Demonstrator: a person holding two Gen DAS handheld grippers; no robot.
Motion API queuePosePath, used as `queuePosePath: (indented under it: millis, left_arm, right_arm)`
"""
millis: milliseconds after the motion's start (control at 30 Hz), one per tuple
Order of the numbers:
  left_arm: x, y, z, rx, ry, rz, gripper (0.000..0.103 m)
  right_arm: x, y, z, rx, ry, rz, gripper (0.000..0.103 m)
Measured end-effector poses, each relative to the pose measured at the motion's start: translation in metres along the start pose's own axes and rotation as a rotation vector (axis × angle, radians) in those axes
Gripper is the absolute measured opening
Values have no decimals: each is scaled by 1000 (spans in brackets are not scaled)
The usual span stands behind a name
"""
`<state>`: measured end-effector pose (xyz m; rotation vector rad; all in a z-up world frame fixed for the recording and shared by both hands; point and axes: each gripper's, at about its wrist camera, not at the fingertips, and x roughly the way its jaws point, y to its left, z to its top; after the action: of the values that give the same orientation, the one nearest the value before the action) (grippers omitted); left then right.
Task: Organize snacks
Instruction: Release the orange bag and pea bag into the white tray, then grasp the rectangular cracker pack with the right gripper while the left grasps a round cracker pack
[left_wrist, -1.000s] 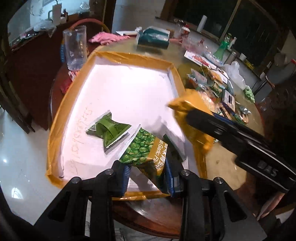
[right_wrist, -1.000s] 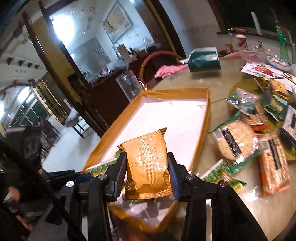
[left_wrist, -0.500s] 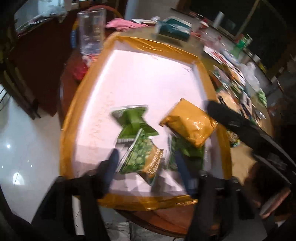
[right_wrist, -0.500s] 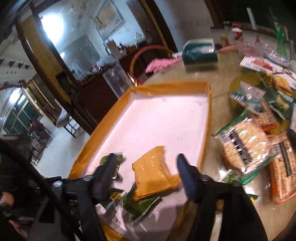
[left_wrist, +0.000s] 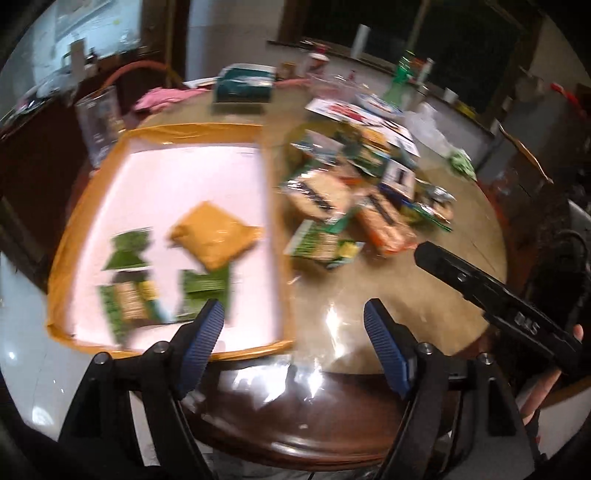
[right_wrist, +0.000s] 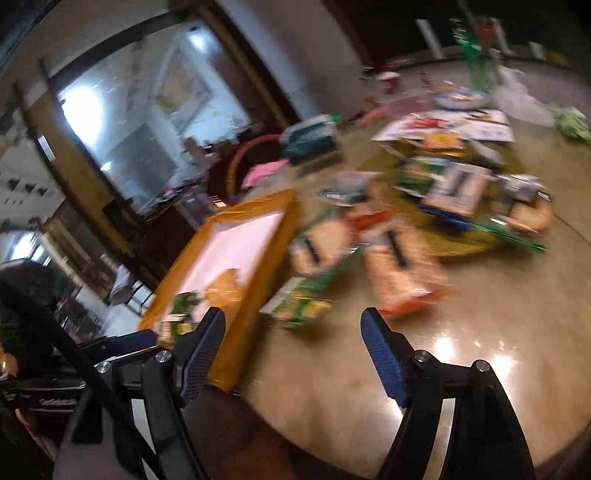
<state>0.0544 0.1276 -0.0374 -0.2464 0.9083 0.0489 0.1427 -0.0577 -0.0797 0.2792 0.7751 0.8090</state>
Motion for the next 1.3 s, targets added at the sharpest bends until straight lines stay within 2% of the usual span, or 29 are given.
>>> queuePosePath:
  millis: [100, 200, 400, 567, 667, 767, 833, 900, 1033, 1167, 1300]
  left_arm:
    - [3, -21, 2, 46, -5, -15, 79]
    - [5, -33, 2, 73, 7, -7, 79]
    - [2, -34, -5, 62, 12, 0, 79]
    - [4, -28, -8, 36, 21, 14, 79]
    - [1, -23, -5, 26, 20, 9, 79]
    - [5, -24, 0, 29, 19, 8, 79]
    - [12, -27, 8, 37, 24, 16, 79]
    - [19, -30, 19, 42, 32, -7, 79]
    - [53, -36, 52, 5, 90, -27, 79]
    - [103, -43, 89, -20, 143, 29, 79]
    - [149, -39, 117, -110, 217, 115, 79]
  right_arm:
    - [-7, -28, 7, 44, 4, -35, 77]
    - [-1, -43, 17, 17, 32, -97, 79]
    - [57, -57, 54, -65, 179, -195, 79]
    - [97, -51, 53, -121, 270, -266, 80]
    - [100, -41, 47, -185, 253, -363, 77]
    - [90, -40, 40, -205, 232, -394, 62]
    - [72, -47, 28, -184, 209, -405, 61]
    - [52, -56, 17, -154, 184, -429, 61]
    - [5, -75, -10, -88, 121, -490, 61]
    - [-15, -89, -19, -18, 58, -510, 61]
    - [-15, -92, -15, -7, 48, -499, 61]
